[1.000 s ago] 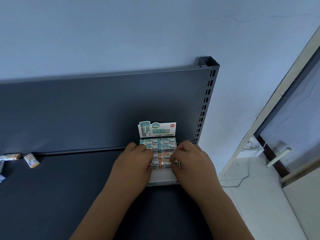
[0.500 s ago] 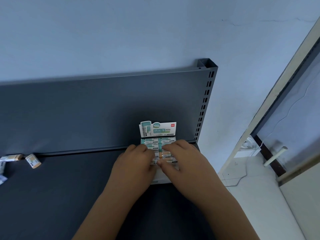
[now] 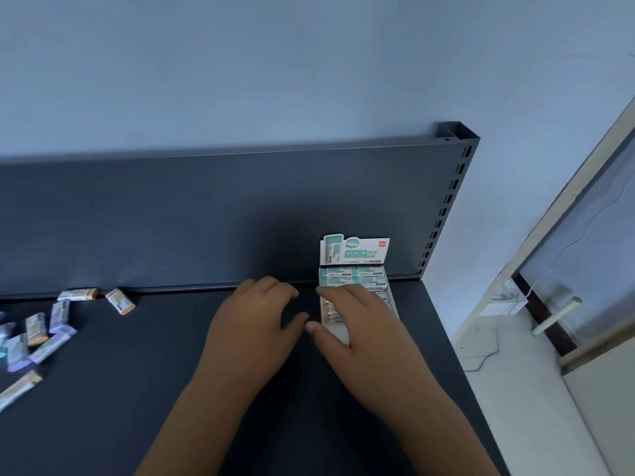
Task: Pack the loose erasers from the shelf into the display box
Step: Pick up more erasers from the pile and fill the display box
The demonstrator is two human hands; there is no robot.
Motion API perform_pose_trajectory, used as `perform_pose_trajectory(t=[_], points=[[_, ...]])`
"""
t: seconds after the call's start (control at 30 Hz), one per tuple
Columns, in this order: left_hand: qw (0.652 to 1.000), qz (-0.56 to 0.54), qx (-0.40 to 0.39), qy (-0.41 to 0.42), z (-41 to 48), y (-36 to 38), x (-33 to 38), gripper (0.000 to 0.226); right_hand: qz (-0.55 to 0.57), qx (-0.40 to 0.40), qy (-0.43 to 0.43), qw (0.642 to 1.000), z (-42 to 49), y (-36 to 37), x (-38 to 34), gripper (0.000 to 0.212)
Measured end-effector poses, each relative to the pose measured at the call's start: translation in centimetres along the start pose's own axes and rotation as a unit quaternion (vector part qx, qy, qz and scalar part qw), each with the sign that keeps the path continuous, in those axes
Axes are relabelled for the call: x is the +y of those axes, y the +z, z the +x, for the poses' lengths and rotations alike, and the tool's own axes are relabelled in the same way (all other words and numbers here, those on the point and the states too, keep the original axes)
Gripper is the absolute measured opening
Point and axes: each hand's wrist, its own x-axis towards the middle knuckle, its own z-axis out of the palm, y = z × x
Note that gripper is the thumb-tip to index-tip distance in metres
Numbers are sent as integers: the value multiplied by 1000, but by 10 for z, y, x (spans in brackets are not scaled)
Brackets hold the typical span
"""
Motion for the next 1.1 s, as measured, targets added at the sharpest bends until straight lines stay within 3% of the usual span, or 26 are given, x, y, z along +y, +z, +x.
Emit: perform_pose_trajectory(t=[0.3, 0.6, 0.97, 1.1], points=[[1000, -13, -21, -18, -51, -30, -69, 36, 34, -11, 32, 999, -5, 51, -64, 63], [998, -2, -27, -56, -82, -56, -117, 39, -9, -16, 22, 1000, -13, 86, -109, 66], [995, 14, -46, -87, -86, -41, -93, 50, -41, -17, 7, 999, -17, 80, -82, 66], [992, 66, -46, -95, -83, -36, -89, 60, -38, -26, 12, 999, -15, 88, -68, 65]])
